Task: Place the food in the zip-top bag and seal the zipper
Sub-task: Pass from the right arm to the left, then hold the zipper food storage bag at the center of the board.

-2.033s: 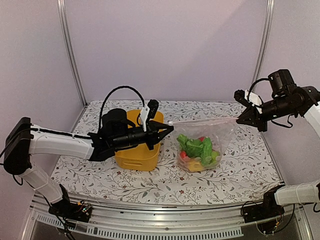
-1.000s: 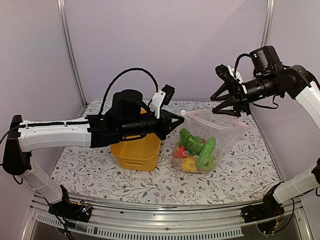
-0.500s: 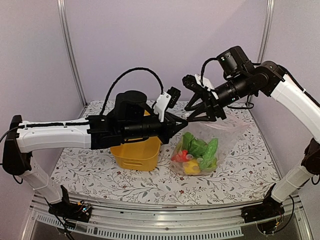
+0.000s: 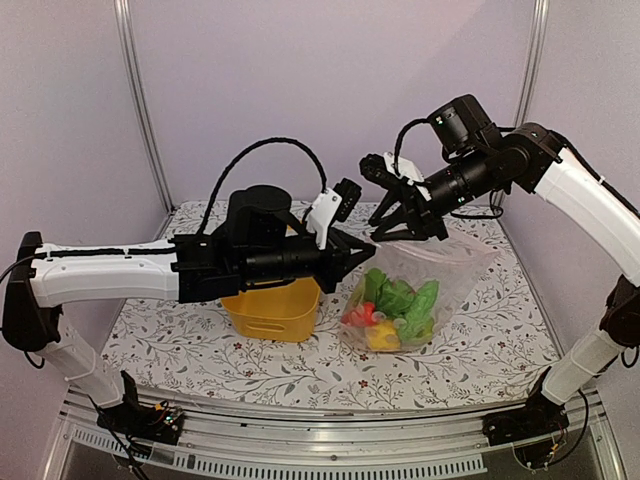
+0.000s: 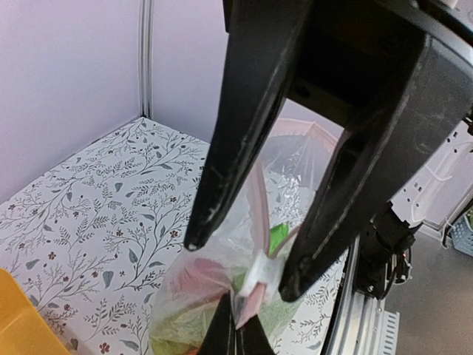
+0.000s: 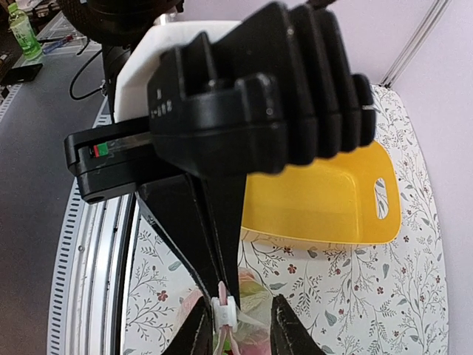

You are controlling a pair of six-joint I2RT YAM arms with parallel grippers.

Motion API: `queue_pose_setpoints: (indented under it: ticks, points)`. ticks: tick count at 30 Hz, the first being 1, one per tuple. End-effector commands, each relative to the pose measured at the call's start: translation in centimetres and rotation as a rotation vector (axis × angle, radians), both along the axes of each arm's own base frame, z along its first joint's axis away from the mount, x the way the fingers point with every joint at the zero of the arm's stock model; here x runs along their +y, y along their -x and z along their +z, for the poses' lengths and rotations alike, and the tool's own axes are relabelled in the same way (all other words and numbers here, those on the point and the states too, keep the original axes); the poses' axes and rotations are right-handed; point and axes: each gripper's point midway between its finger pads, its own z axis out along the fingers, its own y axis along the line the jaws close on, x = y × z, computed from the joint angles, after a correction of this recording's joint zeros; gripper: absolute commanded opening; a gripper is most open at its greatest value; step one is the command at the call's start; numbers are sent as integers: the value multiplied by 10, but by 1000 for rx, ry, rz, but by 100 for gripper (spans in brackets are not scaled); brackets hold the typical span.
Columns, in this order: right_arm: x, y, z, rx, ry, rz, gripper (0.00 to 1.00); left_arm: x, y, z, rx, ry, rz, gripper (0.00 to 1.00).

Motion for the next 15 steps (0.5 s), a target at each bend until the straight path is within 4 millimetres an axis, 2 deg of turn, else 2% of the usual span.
queue_pose_setpoints:
  ticks: [1,7,10,15]
  points:
    - [0,0,-1,-13,14,-5,26,3,6,19,-46,46,-8,0]
    - [-3,2,-8,-5,36,-2,26,2,7,19,-45,45,-10,0]
    - [-4,6,-9,4,38,9,26,5,-1,16,-46,29,35,0]
    - [-6,7,-12,2,51,11,27,6,-2,14,-48,23,46,0]
